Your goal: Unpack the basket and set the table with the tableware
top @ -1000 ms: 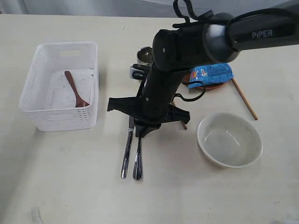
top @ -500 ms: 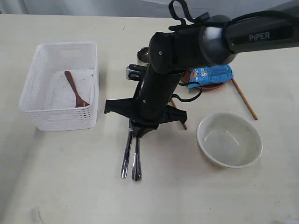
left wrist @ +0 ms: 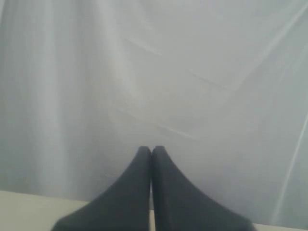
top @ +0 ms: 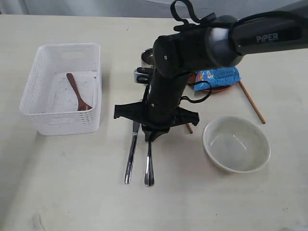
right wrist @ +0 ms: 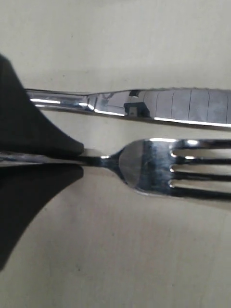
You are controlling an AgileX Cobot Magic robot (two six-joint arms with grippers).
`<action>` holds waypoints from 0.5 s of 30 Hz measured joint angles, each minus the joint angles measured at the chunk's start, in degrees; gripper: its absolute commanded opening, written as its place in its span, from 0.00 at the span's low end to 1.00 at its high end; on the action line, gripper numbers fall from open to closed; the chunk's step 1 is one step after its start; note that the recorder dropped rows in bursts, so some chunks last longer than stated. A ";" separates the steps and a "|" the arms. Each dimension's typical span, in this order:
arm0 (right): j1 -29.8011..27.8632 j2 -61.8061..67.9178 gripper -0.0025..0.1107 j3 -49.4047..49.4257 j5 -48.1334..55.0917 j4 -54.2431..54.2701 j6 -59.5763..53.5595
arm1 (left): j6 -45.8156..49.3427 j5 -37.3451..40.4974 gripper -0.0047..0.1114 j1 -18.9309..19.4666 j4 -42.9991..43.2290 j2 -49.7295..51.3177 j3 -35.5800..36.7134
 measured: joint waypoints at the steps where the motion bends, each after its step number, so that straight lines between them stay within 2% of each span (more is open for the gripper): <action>1: 0.00 0.00 0.02 0.00 0.03 0.00 0.13 | 0.00 0.00 0.04 0.00 0.00 0.00 0.00; 15: 0.10 0.14 0.02 0.00 -0.77 2.37 -0.93 | -0.45 0.00 0.04 0.00 0.00 0.00 0.00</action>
